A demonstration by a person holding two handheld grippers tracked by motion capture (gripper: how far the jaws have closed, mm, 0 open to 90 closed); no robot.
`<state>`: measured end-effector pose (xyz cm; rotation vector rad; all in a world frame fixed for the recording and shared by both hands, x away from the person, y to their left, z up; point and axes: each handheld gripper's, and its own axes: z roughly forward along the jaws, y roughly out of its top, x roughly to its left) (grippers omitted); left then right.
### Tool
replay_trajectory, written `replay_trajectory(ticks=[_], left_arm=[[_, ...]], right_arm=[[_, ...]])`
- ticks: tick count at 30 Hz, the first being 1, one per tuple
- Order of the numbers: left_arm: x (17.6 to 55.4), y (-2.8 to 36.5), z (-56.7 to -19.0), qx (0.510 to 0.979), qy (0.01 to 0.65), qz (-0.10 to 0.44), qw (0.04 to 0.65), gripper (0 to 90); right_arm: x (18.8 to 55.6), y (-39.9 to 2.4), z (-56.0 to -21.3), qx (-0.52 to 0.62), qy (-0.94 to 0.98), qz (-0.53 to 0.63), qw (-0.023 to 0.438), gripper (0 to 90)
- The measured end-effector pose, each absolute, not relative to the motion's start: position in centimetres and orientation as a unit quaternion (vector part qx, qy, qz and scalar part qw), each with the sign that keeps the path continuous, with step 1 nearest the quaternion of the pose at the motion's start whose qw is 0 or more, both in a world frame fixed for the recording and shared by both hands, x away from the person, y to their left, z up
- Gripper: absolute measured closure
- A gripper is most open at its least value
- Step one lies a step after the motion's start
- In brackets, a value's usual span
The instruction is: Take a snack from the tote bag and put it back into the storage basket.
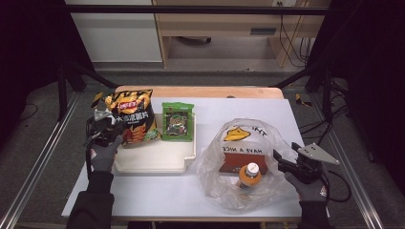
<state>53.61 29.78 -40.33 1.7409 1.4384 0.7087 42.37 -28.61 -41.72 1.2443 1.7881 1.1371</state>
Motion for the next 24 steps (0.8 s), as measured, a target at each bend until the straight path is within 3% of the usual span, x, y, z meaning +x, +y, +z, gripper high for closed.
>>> replay_trajectory(ticks=[15,24], left_arm=[[53.9,30.1,-39.8,0.678,0.554,0.293,0.384,76.3],[49.8,30.0,-38.6,0.668,0.519,0.295,0.444,66.7]], right_arm=[[42.3,-28.5,-41.7,0.476,0.686,0.437,0.335,27.2],[42.1,-28.5,-41.2,0.474,0.682,0.444,0.337,27.3]])
